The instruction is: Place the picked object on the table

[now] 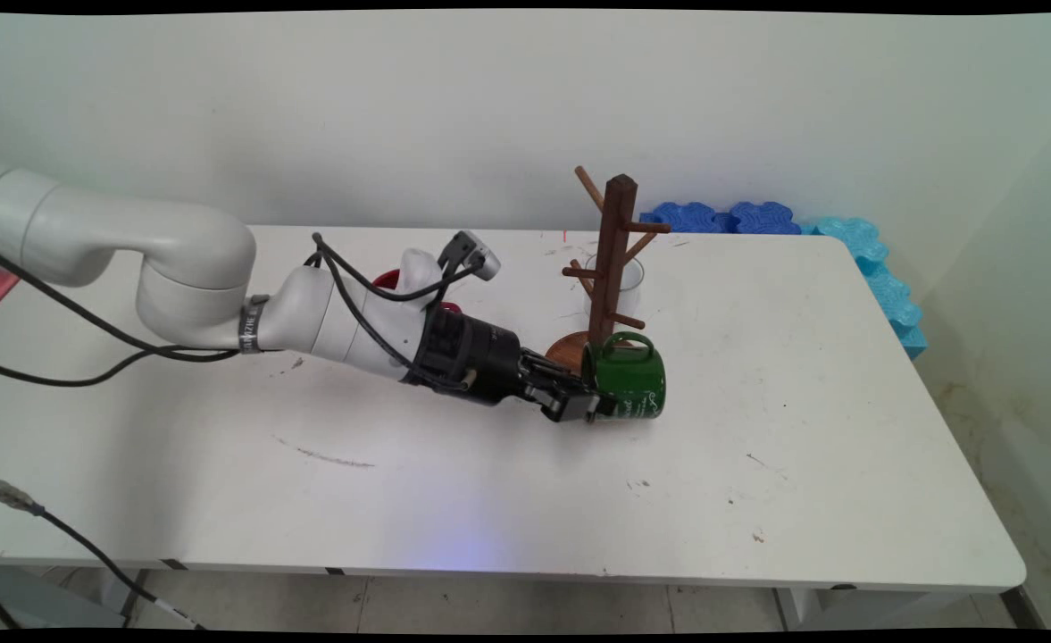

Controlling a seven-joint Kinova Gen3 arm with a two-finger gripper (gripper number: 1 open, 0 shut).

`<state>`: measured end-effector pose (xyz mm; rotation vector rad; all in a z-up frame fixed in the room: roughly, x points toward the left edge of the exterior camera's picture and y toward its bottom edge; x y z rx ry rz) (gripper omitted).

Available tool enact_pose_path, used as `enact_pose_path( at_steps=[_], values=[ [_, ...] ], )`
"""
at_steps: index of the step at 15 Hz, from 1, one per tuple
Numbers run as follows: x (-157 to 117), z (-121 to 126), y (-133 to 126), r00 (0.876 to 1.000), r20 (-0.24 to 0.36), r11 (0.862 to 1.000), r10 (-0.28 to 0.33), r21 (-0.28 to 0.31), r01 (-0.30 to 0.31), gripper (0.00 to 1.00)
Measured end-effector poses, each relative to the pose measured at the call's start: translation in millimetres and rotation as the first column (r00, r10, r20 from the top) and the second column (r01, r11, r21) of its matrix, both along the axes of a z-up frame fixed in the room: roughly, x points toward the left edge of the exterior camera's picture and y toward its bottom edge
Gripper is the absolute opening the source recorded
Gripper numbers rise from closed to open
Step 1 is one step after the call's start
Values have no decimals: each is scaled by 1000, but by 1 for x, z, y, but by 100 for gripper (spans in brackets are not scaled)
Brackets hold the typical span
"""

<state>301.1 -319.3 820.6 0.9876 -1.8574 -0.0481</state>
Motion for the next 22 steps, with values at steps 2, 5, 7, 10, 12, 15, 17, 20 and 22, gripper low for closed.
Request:
enact_pose_path(
  at_steps=[2, 5, 7, 10, 12, 15, 17, 20, 22],
  values=[
    [-1, 1, 2, 1000, 0, 1000, -10, 2, 10, 0],
    [-2, 2, 6, 1000, 4, 1000, -27, 5, 27, 0],
    [-2, 4, 9, 999, 12, 999, -41, 1, 41, 0],
    [0, 9, 11, 997, 36, 998, -63, -12, 64, 0],
    [3, 14, 12, 995, 58, 997, -78, -24, 80, 0],
    [9, 22, 14, 991, 91, 994, -94, -40, 98, 0],
    [15, 30, 15, 987, 119, 992, -105, -52, 112, 0],
    [25, 40, 16, 981, 155, 989, -120, -63, 131, 0],
    [31, 45, 17, 977, 171, 988, -129, -67, 142, 0]
  ],
)
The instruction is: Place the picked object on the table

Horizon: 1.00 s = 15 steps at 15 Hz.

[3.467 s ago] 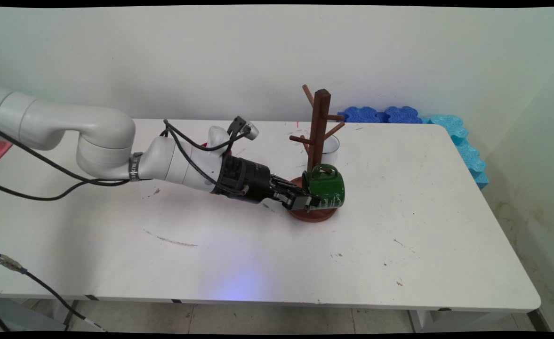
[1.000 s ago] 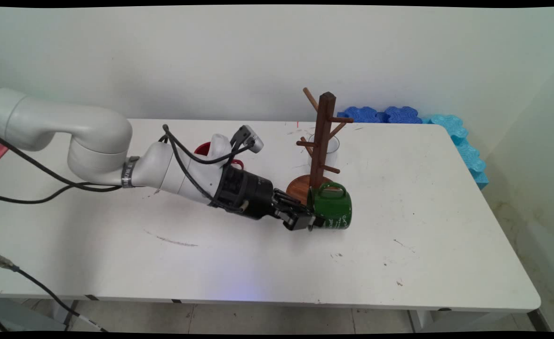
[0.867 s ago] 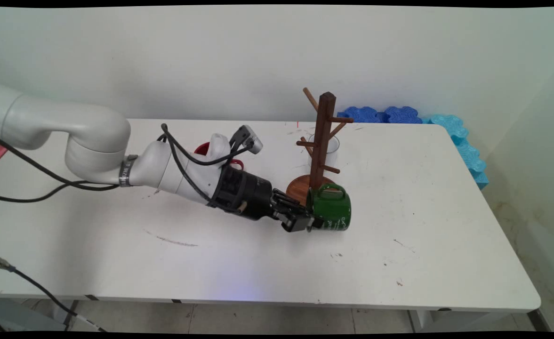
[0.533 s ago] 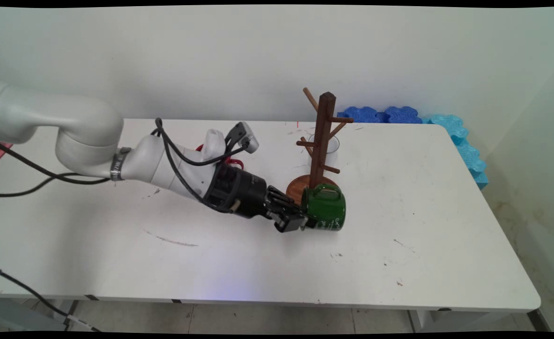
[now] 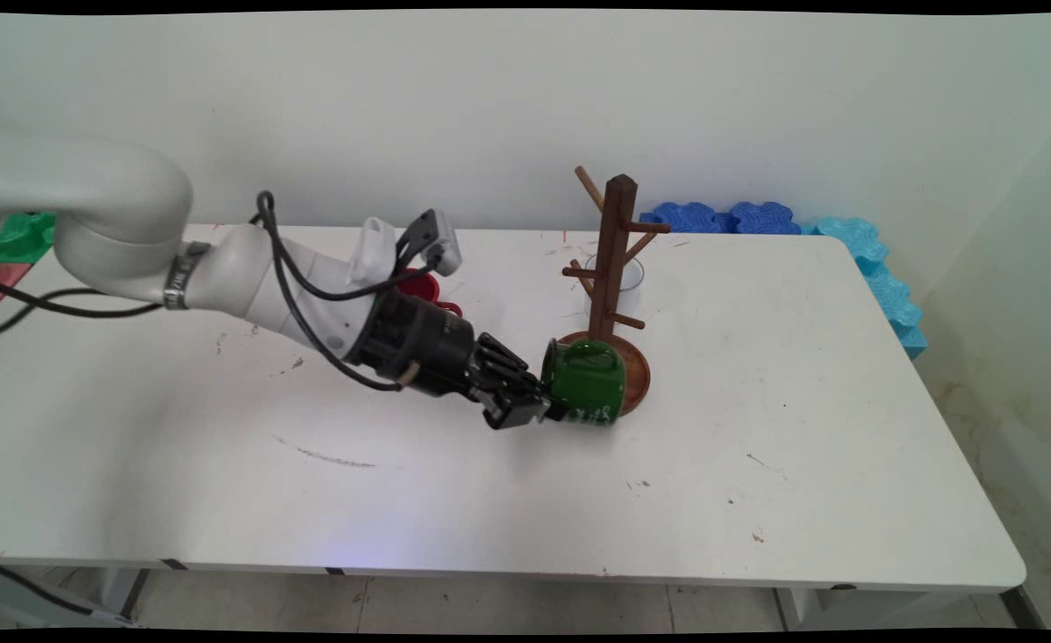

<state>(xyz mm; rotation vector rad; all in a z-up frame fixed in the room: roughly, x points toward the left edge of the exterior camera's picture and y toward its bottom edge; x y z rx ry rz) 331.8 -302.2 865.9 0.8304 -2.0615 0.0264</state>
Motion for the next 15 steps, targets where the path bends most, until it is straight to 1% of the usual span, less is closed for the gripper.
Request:
enact_pose_path(
  at_steps=[4, 10, 15],
  values=[
    [15, 10, 1, 999, 37, 1000, -28, -14, 28, 0],
    [40, 27, 0, 992, 99, 996, -73, -34, 77, 0],
    [62, 41, -2, 981, 160, 992, -108, -47, 117, 0]
  ],
)
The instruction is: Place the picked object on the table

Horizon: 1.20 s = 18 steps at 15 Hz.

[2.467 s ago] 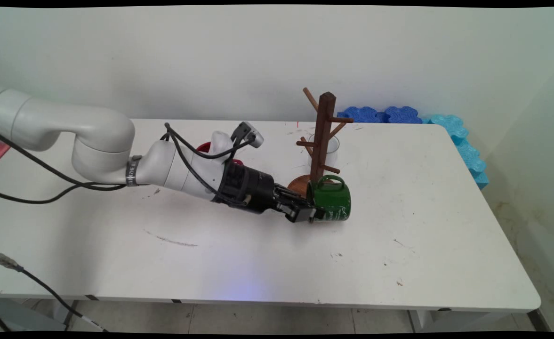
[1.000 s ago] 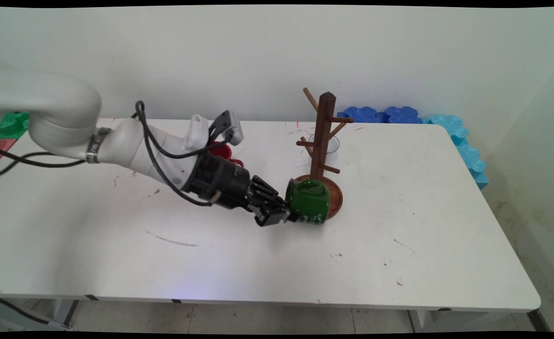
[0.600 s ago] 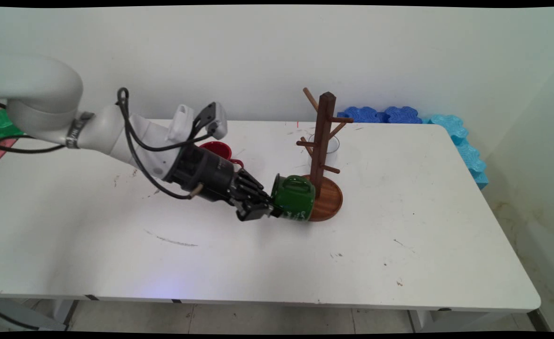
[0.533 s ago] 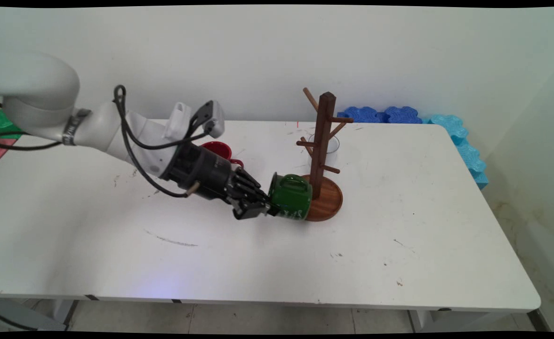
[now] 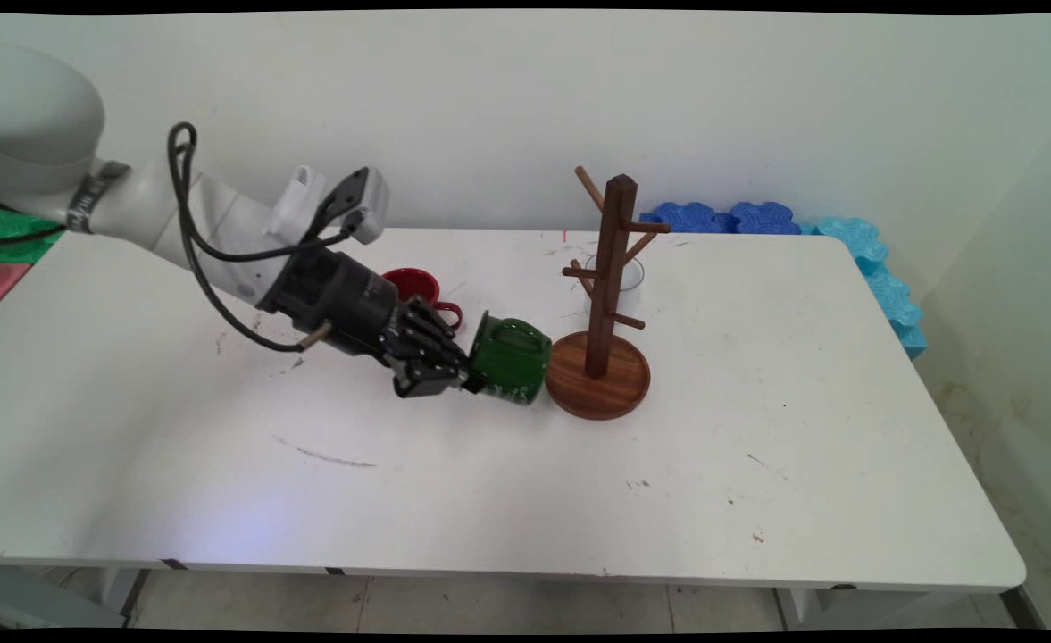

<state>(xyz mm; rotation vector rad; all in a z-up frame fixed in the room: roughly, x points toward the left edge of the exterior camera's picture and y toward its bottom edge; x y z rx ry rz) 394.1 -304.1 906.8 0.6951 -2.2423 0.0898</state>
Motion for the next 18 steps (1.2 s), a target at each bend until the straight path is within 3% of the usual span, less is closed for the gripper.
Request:
enact_pose_path(
  at_steps=[5, 9, 14, 18],
  values=[
    [19, 10, -1, 996, 81, 999, -41, -18, 42, 0],
    [31, 15, 0, 985, 157, 997, -73, -26, 77, 0],
    [38, 14, 3, 961, 256, 993, -103, -33, 115, 0],
    [42, 12, 5, 933, 340, 989, -115, -45, 139, 0]
  ],
)
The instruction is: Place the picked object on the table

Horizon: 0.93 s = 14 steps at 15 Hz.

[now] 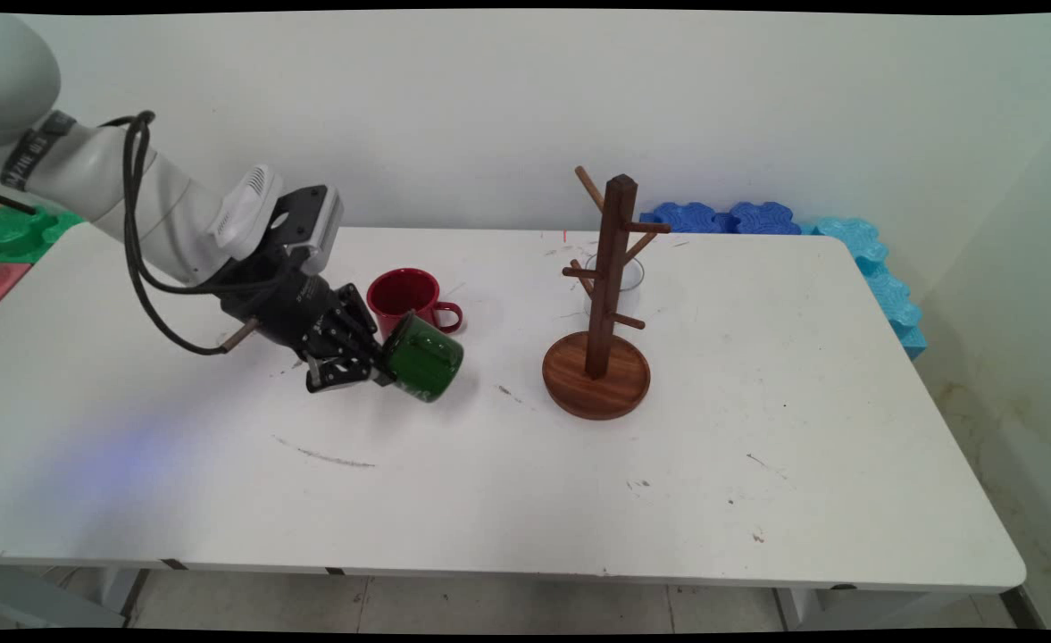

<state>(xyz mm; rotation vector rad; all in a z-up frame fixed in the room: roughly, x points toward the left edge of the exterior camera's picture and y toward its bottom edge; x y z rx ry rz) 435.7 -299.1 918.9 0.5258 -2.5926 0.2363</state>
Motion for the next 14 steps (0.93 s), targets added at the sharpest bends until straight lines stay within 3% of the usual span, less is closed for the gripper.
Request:
enact_pose_path(
  at_steps=[6, 14],
  values=[
    [5, -8, 5, 992, 122, 999, -15, -30, 18, 0],
    [7, -30, 13, 966, 255, 996, -47, -56, 63, 0]
  ],
)
